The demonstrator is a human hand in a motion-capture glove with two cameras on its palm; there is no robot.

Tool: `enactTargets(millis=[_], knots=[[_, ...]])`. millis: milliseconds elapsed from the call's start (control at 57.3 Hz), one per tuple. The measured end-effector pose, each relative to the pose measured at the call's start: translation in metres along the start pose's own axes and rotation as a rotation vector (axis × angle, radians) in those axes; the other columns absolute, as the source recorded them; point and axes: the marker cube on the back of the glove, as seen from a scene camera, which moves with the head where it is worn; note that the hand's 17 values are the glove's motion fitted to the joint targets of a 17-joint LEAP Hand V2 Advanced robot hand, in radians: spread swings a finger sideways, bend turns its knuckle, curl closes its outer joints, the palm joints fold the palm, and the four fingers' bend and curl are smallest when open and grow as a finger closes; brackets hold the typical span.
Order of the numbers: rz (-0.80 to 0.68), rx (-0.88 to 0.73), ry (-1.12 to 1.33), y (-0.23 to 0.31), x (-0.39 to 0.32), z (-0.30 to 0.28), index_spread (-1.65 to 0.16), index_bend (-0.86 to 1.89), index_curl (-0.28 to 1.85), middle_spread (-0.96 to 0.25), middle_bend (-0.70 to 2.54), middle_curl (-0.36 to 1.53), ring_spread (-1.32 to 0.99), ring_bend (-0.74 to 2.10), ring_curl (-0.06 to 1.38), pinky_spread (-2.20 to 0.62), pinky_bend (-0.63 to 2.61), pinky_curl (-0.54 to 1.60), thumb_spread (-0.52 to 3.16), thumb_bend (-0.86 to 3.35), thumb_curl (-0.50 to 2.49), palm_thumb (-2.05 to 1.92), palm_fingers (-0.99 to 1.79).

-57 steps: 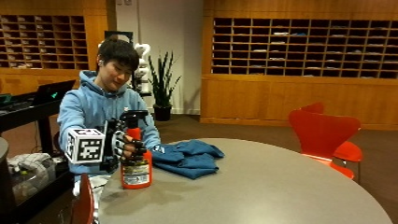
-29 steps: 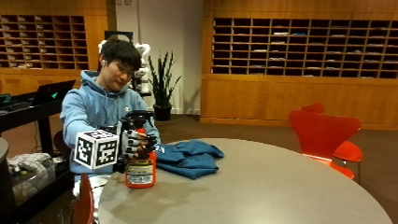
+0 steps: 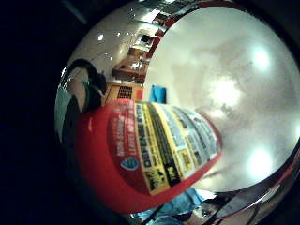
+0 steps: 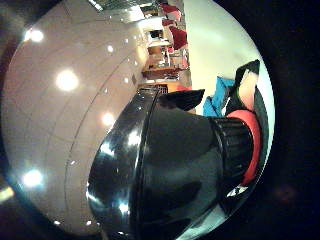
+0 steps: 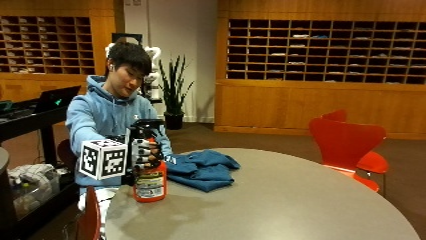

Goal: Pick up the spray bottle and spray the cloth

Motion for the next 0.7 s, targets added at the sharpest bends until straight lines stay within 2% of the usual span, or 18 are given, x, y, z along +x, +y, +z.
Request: enactTargets(millis=[279,698], knots=[[-0.066,0.056,0.120,-0.0028,-0.0039,0.0047,-0.23,0.33,0.51,-0.15,0.53,0.49,-0.19,0.50,0.42,-0.17,0.23,0.31,0.39,-0.03,0.66,0.91,1.39],[-0.093,0.130,0.166,-0.0014,-0.0065,0.0062,-0.22,0.41,0.55,-0.13,0.61,0.51,-0.20,0.56,0.45,-0.23,0.28,0.36,0.29,-0.03,0.74,0.89,1.39]])
